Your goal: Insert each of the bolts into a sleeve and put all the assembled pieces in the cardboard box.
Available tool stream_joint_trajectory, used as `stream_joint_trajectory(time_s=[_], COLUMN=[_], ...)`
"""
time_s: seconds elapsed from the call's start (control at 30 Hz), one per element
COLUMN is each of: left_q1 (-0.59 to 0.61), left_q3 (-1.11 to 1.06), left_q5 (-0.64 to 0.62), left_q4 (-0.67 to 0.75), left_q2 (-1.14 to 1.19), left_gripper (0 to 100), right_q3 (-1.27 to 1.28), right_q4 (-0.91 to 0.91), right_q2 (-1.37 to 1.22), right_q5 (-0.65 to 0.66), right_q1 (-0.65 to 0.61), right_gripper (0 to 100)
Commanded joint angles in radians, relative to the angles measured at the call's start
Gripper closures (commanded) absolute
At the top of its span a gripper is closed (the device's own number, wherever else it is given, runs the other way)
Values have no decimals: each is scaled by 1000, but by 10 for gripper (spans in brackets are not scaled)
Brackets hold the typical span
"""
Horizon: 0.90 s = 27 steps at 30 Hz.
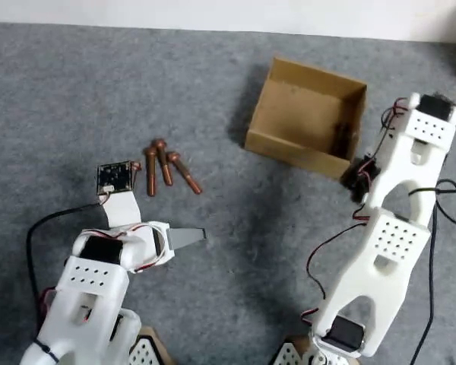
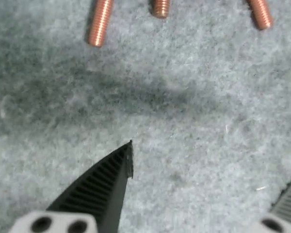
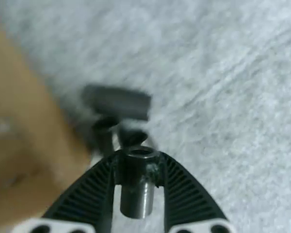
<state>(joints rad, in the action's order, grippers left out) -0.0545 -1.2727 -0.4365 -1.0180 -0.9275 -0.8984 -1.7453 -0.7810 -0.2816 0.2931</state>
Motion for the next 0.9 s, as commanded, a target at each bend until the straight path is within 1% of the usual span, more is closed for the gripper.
stream_joint_trajectory(time_s=[0.0,0.13,0.23,0.37,0.5,0.6,0.7,0.77,0.87], left_q1=[12,12,12,28,74,76,74,77,77], left_q3=[48,48,53,84,110,134,176,213,277], left_q5=[-17,-17,-17,-14,-12,-11,15,21,23], left_q4=[-9,-9,-23,-69,-72,-72,-121,-161,-181], left_q2=[-7,-7,-7,-5,-5,-5,-4,-1,71], left_gripper=[540,540,540,540,540,540,540,540,540], right_q3=[127,334,486,717,974,1156,1294,1368,1477], right_q4=[-18,-12,28,122,242,325,407,456,526], right_q2=[214,407,561,766,957,1079,1188,1254,1337], right_q5=[23,29,31,31,54,57,68,104,121], right_q1=[-70,-113,-125,-128,-154,-174,-182,-182,-183], right_gripper=[994,994,994,994,994,994,994,994,994])
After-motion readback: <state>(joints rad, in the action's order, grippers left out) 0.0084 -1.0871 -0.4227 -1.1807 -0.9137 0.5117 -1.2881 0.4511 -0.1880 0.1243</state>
